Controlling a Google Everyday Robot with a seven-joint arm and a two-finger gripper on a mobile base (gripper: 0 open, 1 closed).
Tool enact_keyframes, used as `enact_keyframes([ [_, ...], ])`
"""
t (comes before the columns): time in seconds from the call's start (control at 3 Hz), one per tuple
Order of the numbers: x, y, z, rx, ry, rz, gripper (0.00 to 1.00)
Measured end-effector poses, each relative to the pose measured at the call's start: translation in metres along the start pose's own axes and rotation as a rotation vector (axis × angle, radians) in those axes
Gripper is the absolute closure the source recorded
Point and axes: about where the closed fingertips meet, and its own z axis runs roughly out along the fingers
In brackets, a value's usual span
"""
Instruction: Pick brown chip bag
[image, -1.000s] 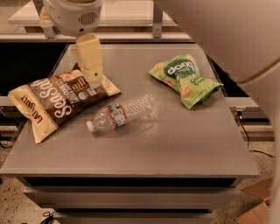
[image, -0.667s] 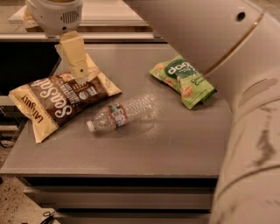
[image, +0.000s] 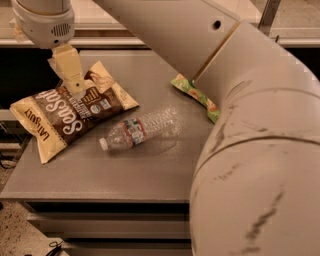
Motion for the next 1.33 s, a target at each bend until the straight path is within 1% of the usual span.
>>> enact_keyframes([
  [0.33, -0.003, 0.007, 0.022, -0.026, 0.002, 0.024, 0.0],
  [0.67, -0.003, 0.02, 0.045, -0.064, 0.003, 0.052, 0.0],
  [1.0, 0.003, 0.025, 0.062, -0.093, 0.009, 0.069, 0.0],
  [1.33, 0.018, 0.02, 0.074, -0.098, 0.026, 0.099, 0.0],
])
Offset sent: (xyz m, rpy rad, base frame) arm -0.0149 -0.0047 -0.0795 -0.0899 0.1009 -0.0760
